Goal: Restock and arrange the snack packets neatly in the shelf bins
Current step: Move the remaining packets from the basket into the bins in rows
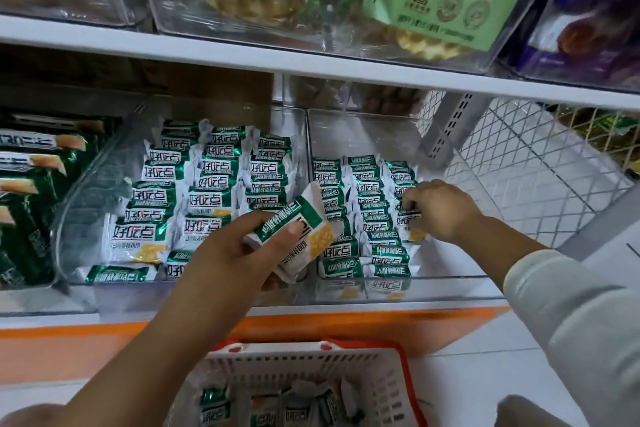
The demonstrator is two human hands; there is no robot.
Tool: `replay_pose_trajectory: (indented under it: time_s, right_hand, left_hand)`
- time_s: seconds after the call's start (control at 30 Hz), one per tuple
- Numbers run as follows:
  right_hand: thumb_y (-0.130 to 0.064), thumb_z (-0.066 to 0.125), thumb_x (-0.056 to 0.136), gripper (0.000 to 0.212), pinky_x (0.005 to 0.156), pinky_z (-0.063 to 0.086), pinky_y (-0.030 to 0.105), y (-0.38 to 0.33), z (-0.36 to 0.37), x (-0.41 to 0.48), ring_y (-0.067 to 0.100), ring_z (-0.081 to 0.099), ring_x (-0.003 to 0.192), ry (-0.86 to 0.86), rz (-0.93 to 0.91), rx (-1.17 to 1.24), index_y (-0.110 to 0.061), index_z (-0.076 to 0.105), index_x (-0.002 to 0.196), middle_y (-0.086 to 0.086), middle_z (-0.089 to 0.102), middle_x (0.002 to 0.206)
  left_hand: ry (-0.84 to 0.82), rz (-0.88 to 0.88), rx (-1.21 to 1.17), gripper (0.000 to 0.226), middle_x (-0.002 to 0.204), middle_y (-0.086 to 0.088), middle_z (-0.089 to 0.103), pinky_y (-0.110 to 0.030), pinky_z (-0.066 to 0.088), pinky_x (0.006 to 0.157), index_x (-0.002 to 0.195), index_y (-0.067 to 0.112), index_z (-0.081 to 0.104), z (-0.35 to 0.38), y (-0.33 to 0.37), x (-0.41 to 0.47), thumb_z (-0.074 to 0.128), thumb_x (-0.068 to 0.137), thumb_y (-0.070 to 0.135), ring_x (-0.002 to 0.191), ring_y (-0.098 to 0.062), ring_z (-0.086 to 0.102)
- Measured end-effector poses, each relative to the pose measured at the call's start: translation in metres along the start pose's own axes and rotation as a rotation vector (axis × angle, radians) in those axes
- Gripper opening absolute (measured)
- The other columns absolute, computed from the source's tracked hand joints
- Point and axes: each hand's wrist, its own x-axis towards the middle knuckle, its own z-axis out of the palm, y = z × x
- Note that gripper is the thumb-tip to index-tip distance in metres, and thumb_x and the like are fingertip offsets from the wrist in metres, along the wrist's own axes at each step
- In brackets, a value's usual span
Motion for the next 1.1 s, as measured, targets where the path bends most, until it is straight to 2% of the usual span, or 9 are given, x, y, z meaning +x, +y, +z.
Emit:
replay_pose_trajectory:
  time_s: [0.17, 0.3, 0.4, 0.57, 0.67, 0.73, 0.87, 0.97, 1.1]
  right_hand:
    - [-0.026, 0.066, 0.09, 0.016, 0.069, 0.045, 0.017, -0.031, -0.031, -0.051, 0.01, 0.06, 0.087, 0.261, 0.113, 0.753, -0.028, 0.064, 0.106, -0.001, 0.066, 0.102]
    - [-0.052, 0.061, 0.077, 0.038, 0.08, 0.049, 0.014, -0.088, -0.066, -0.122, -0.005, 0.065, 0.091, -0.055, -0.093, 1.336, -0.048, 0.057, 0.114, -0.019, 0.07, 0.1]
    - [-0.035, 0.069, 0.082, 0.053, 0.088, 0.052, 0.021, -0.108, -0.065, -0.141, 0.0, 0.064, 0.103, -0.089, -0.167, 1.425, -0.046, 0.049, 0.13, -0.016, 0.069, 0.112]
    - [-0.013, 0.071, 0.085, 0.04, 0.064, 0.044, 0.021, -0.107, -0.058, -0.149, 0.005, 0.053, 0.066, 0.037, -0.054, 1.498, -0.036, 0.057, 0.114, -0.018, 0.054, 0.061]
    - [-0.022, 0.077, 0.079, 0.042, 0.07, 0.05, 0.036, -0.102, -0.054, -0.148, 0.016, 0.059, 0.077, -0.012, -0.051, 1.379, -0.048, 0.056, 0.104, -0.008, 0.061, 0.083]
    - [-0.021, 0.077, 0.079, 0.042, 0.076, 0.055, 0.027, -0.099, -0.053, -0.147, 0.008, 0.065, 0.087, -0.076, -0.123, 1.211, -0.049, 0.059, 0.104, -0.014, 0.066, 0.1]
    - [-0.007, 0.074, 0.082, 0.037, 0.064, 0.044, 0.006, -0.061, -0.054, -0.124, -0.006, 0.06, 0.082, 0.141, -0.031, 1.036, -0.033, 0.064, 0.107, -0.013, 0.064, 0.101]
    - [-0.006, 0.075, 0.08, 0.039, 0.076, 0.039, 0.017, -0.011, -0.046, -0.093, 0.018, 0.059, 0.094, 0.33, 0.107, 0.669, -0.022, 0.067, 0.115, -0.002, 0.055, 0.103]
    - [-0.009, 0.071, 0.082, 0.043, 0.082, 0.043, 0.029, 0.012, -0.027, -0.056, 0.027, 0.055, 0.103, 0.185, 0.022, 0.226, -0.021, 0.065, 0.123, 0.007, 0.054, 0.11]
  left_hand:
    - [-0.055, 0.0, 0.019, 0.042, 0.066, 0.003, 0.074, -0.011, 0.049, 0.051, 0.117, 0.029, 0.057, 0.007, 0.003, -0.004, 0.061, 0.082, 0.052, 0.06, -0.008, 0.071]
    - [-0.132, 0.021, 0.123, 0.081, 0.084, -0.006, 0.075, -0.03, 0.06, 0.077, 0.139, 0.023, 0.051, 0.008, 0.003, -0.01, 0.059, 0.071, 0.066, 0.066, -0.01, 0.073]
    - [-0.204, 0.038, 0.195, 0.088, 0.082, -0.006, 0.075, -0.041, 0.059, 0.085, 0.142, 0.026, 0.048, 0.013, 0.005, -0.021, 0.057, 0.067, 0.072, 0.071, -0.012, 0.073]
    - [-0.283, 0.123, 0.146, 0.021, 0.076, 0.001, 0.073, -0.044, 0.06, 0.076, 0.073, 0.039, 0.058, 0.018, 0.003, -0.032, 0.065, 0.069, 0.059, 0.075, -0.014, 0.072]
    - [-0.266, 0.168, 0.177, 0.013, 0.063, 0.008, 0.064, -0.03, 0.06, 0.073, 0.066, 0.041, 0.064, 0.019, 0.0, -0.03, 0.069, 0.075, 0.05, 0.067, -0.016, 0.07]
    - [-0.235, 0.209, 0.233, 0.003, 0.067, 0.014, 0.066, -0.022, 0.057, 0.066, 0.081, 0.046, 0.068, 0.022, -0.002, -0.027, 0.069, 0.078, 0.047, 0.068, -0.011, 0.069]
    - [0.091, 0.376, 0.431, 0.043, 0.107, 0.021, 0.062, -0.024, 0.054, 0.076, 0.127, 0.037, 0.061, 0.025, -0.015, -0.011, 0.073, 0.085, 0.038, 0.092, -0.001, 0.061]
    - [0.153, 0.423, 0.602, 0.064, 0.135, 0.009, 0.048, -0.033, 0.046, 0.095, 0.145, 0.032, 0.044, 0.023, -0.022, -0.001, 0.069, 0.087, 0.042, 0.118, -0.014, 0.051]
    - [0.118, 0.429, 0.8, 0.065, 0.139, 0.002, 0.052, -0.039, 0.041, 0.102, 0.148, 0.026, 0.043, 0.026, -0.032, 0.007, 0.064, 0.09, 0.048, 0.126, -0.023, 0.049]
